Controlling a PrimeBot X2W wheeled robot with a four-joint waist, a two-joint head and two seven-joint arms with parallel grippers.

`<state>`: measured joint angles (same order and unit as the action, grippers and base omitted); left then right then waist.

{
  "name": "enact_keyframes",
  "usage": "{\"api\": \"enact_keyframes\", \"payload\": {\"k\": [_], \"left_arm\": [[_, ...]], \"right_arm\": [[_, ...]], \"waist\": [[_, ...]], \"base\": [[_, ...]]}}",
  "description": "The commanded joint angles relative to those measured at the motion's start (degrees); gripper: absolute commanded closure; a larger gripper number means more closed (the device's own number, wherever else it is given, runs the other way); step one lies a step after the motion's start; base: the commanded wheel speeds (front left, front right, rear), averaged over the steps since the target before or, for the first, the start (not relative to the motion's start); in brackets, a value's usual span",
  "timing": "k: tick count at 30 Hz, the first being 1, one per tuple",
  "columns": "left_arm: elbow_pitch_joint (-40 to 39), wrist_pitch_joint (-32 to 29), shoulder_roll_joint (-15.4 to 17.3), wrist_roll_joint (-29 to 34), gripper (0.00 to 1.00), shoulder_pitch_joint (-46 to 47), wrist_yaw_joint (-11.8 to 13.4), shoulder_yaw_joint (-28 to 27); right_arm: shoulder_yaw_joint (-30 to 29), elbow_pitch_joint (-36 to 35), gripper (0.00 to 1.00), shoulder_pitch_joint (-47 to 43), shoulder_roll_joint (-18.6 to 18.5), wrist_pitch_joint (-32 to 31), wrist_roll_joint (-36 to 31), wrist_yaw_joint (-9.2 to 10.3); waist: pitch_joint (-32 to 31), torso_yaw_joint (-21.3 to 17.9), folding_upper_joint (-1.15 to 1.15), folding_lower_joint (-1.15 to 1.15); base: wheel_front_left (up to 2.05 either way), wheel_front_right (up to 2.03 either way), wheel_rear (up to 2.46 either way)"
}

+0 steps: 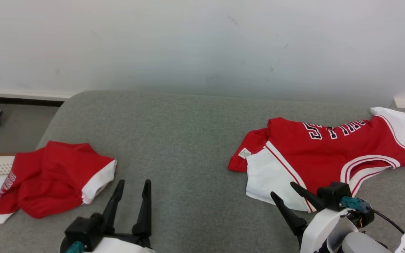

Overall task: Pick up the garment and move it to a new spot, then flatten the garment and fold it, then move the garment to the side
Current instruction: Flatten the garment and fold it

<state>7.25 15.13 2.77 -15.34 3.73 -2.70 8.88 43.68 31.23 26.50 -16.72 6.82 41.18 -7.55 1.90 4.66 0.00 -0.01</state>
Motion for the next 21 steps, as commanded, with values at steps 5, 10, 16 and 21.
{"api": "enact_keyframes", "payload": {"k": [5,10,16,21], "left_arm": [[0.38,0.03,0.23,-1.41,0.00,1.13,0.61,0.88],[0.27,0.03,0.23,-2.15,0.00,1.71,1.03,1.71],[0.50,0.03,0.24,-2.50,0.00,1.88,1.24,2.47],[0.68,0.03,0.23,-2.73,0.00,1.66,1.44,2.63]], "right_arm": [[3.30,7.40,0.00,5.01,1.45,-1.37,-0.54,0.13],[4.82,15.01,0.00,7.37,2.01,-2.87,-0.92,0.13],[8.69,21.77,0.50,7.06,2.76,-5.75,-0.99,0.13],[9.81,24.20,1.00,7.73,2.83,-3.73,-0.57,0.13]], "waist": [[1.61,4.19,0.00,0.01],[2.89,7.25,0.00,0.01],[3.72,9.42,0.00,0.01],[3.53,9.50,0.00,0.01]], "base": [[0.00,0.00,0.00],[0.00,0.00,0.00],[0.00,0.00,0.00],[0.00,0.00,0.00]]}}
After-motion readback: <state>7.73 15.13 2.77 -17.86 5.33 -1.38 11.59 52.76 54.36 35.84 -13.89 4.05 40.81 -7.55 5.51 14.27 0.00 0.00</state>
